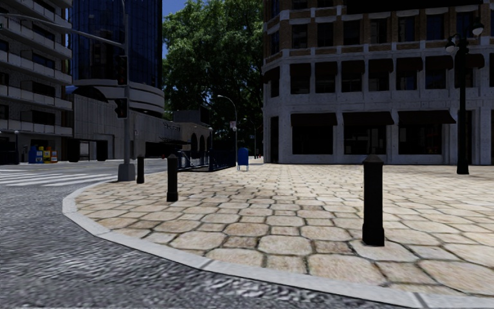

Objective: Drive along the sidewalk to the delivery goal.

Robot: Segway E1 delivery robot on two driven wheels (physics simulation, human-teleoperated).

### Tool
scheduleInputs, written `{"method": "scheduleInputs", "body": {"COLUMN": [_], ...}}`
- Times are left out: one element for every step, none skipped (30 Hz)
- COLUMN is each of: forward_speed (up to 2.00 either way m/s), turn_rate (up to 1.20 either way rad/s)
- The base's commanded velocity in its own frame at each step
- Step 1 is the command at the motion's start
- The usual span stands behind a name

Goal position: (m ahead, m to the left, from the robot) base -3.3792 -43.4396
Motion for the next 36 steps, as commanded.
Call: {"method": "scheduleInputs", "body": {"forward_speed": [2.00, 2.00, 2.00, 2.00, 2.00, 2.00, 2.00, 2.00, 2.00, 2.00, 2.00, 2.00, 2.00, 2.00, 2.00, 2.00, 2.00, 2.00, 2.00, 2.00, 2.00, 2.00, 2.00, 2.00, 2.00, 2.00, 2.00, 2.00, 2.00, 2.00, 2.00, 2.00, 2.00, 2.00, 2.00, 2.00], "turn_rate": [0.00, 0.00, 0.00, 0.00, 0.00, 0.00, -0.01, -0.05, -0.17, -0.17, -0.30, -0.36, -0.39, -0.39, -0.40, -0.40, -0.40, -0.40, -0.40, -0.40, -0.40, -0.40, -0.40, -0.40, -0.40, -0.40, -0.40, -0.40, -0.40, -0.40, -0.40, -0.40, -0.40, -0.40, -0.40, -0.40]}}
